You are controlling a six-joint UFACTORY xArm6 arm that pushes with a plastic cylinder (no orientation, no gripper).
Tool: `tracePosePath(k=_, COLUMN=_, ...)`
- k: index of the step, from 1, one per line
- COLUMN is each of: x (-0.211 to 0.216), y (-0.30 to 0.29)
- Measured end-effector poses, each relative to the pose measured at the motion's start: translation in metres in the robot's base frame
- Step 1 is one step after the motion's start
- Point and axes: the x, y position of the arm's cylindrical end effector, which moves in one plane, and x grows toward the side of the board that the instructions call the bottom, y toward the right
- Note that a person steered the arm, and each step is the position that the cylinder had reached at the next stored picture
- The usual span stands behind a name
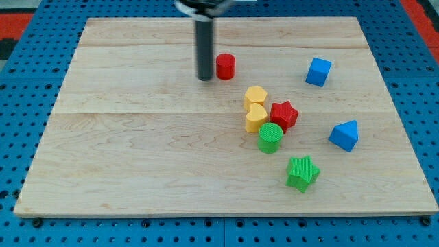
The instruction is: Push the red circle at the top left of the board
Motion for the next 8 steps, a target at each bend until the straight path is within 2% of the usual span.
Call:
tracePosePath(k=1, x=0.011, y=0.069)
tracePosePath(k=2, x=0.02, y=0.102)
tracePosePath(k=3, x=-0.02, y=0.122)
tracePosePath(k=4, x=-0.066, y=0.02)
tracePosePath(k=5, x=-0.089, y=-0.057)
tracePosePath(k=6, x=-0.094, y=-0.08)
tracePosePath(k=7, x=-0.072, y=-0.07)
tracePosePath(k=8, x=-0.069, y=-0.085)
